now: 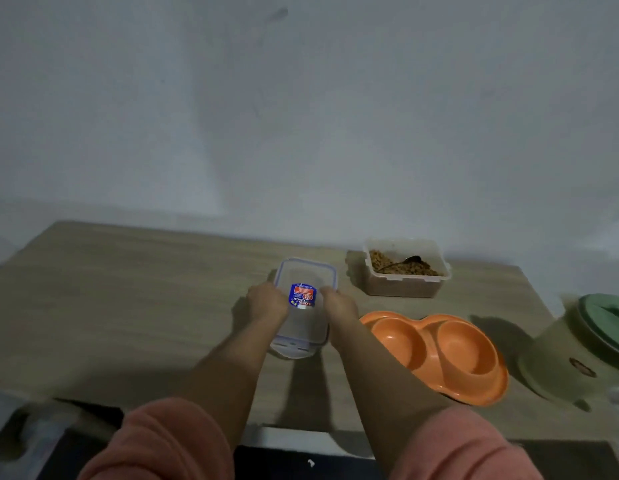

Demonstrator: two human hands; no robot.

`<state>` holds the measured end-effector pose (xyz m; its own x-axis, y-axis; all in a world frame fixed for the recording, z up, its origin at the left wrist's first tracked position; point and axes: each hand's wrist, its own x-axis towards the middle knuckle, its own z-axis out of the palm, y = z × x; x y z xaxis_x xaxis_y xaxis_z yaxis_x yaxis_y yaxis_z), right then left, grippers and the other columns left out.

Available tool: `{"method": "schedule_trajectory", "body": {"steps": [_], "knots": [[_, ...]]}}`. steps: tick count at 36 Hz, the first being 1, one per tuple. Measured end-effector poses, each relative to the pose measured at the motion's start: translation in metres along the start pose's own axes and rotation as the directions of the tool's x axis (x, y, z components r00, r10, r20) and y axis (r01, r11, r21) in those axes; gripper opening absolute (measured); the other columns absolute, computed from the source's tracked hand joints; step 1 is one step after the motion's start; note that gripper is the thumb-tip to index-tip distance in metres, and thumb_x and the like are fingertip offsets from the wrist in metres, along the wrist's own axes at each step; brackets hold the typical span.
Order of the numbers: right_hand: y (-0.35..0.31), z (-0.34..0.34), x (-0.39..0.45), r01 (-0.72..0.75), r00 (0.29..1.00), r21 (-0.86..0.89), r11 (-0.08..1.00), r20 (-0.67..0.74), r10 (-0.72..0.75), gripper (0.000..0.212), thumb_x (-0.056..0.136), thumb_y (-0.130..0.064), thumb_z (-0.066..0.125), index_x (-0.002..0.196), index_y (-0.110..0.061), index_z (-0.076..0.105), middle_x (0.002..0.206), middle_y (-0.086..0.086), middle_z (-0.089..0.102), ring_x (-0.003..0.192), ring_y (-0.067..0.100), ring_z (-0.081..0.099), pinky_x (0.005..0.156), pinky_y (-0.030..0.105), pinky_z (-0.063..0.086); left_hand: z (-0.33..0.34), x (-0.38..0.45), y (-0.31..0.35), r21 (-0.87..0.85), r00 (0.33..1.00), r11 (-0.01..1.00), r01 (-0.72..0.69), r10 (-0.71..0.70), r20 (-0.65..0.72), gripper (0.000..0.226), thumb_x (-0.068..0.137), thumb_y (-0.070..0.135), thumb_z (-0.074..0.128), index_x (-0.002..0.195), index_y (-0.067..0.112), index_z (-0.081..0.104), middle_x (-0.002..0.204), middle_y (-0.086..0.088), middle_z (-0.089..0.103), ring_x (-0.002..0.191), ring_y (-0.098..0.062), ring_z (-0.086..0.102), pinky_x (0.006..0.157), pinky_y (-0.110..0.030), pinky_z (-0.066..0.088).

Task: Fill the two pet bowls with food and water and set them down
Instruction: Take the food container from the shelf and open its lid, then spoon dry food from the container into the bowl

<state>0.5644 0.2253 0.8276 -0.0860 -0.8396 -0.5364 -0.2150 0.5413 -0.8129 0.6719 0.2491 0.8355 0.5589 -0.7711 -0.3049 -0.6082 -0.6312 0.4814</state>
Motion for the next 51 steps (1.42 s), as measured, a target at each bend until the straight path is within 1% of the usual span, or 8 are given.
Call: {"method": "schedule_trajectory", "body": {"steps": [17,26,29,32,35,41,45,51], "knots": [[0.021,0.012,0.006,0.017,0.997,-0.009,1.000,0.081,-0.016,0.045,0.093,-0.036,0.050,0.132,-0.013,0.051,0.129,0.012,0.057,0.115,0.028,0.054,0.095,0.040,0.046,0.018,0.016,-0.033,-0.025,0.999,1.000,-0.013,0.013,0.031,0.035,0.092,0.022,0.044,0.121,0.024,0.063,0.120,-0.011,0.066,0.109,-0.033,0.061,0.090,-0.034,0.048],[0.001,-0.022,0.005,0.091,0.995,-0.006,0.996,-0.027,-0.092,0.060,0.095,-0.034,0.050,0.146,-0.007,0.034,0.151,0.013,0.037,0.139,0.030,0.035,0.112,0.040,0.031,0.018,0.029,0.003,-0.007,0.992,0.994,-0.113,0.113,-0.050,0.040,0.093,0.028,0.040,0.123,0.012,0.060,0.126,-0.015,0.060,0.113,-0.035,0.057,0.095,-0.039,0.048],[-0.008,-0.050,0.008,0.153,0.978,-0.031,0.988,-0.141,-0.156,0.043,0.097,-0.031,0.048,0.131,-0.006,0.055,0.134,0.014,0.056,0.124,0.029,0.050,0.106,0.039,0.039,0.022,0.028,0.032,-0.035,0.974,0.974,-0.224,0.222,-0.037,0.040,0.100,0.023,0.035,0.129,0.006,0.056,0.134,-0.017,0.054,0.123,-0.033,0.050,0.100,-0.035,0.040],[-0.014,-0.079,0.012,0.136,0.954,-0.068,0.988,-0.259,-0.150,0.036,0.097,-0.029,0.044,0.112,-0.004,0.065,0.110,0.014,0.064,0.106,0.029,0.055,0.097,0.038,0.043,0.030,0.023,0.065,-0.121,0.959,0.951,-0.284,0.284,-0.014,0.038,0.102,0.017,0.032,0.117,-0.003,0.060,0.128,-0.024,0.057,0.120,-0.035,0.050,0.096,-0.034,0.038],[-0.015,-0.105,0.026,0.063,0.924,-0.053,0.997,-0.374,-0.079,0.040,0.096,-0.030,0.043,0.121,-0.004,0.060,0.122,0.017,0.061,0.116,0.035,0.053,0.099,0.039,0.042,0.048,0.027,0.088,-0.226,0.964,0.943,-0.244,0.261,0.044,0.043,0.102,0.020,0.028,0.114,-0.005,0.060,0.125,-0.026,0.058,0.116,-0.038,0.052,0.094,-0.036,0.039],[-0.017,-0.149,0.055,-0.036,0.881,0.018,0.999,-0.471,0.040,0.058,0.097,-0.027,0.047,0.145,-0.002,0.024,0.141,0.024,0.044,0.127,0.039,0.046,0.100,0.039,0.041,0.076,0.026,0.123,-0.325,0.943,0.936,-0.132,0.220,0.251,0.056,0.105,0.038,0.017,0.134,0.005,0.051,0.138,-0.018,0.051,0.127,-0.032,0.047,0.099,-0.034,0.036],[-0.018,-0.165,0.079,-0.083,0.882,0.007,0.997,-0.464,0.077,0.056,0.098,-0.029,0.045,0.143,0.000,0.025,0.140,0.024,0.045,0.128,0.039,0.045,0.102,0.039,0.038,0.100,0.039,0.135,-0.352,0.929,0.935,-0.049,0.172,0.327,0.076,0.095,0.061,0.008,0.137,0.011,0.048,0.139,-0.020,0.050,0.127,-0.034,0.047,0.108,-0.041,0.036],[-0.015,-0.172,0.106,-0.081,0.914,-0.010,0.997,-0.399,0.070,0.055,0.100,-0.035,0.036,0.145,-0.004,0.029,0.139,0.023,0.046,0.127,0.039,0.045,0.104,0.044,0.040,0.119,0.053,0.147,-0.468,0.934,0.884,-0.025,0.187,0.303,0.070,0.083,0.066,0.009,0.139,0.030,0.031,0.141,-0.011,0.047,0.125,-0.032,0.047,0.108,-0.048,0.034]]}}
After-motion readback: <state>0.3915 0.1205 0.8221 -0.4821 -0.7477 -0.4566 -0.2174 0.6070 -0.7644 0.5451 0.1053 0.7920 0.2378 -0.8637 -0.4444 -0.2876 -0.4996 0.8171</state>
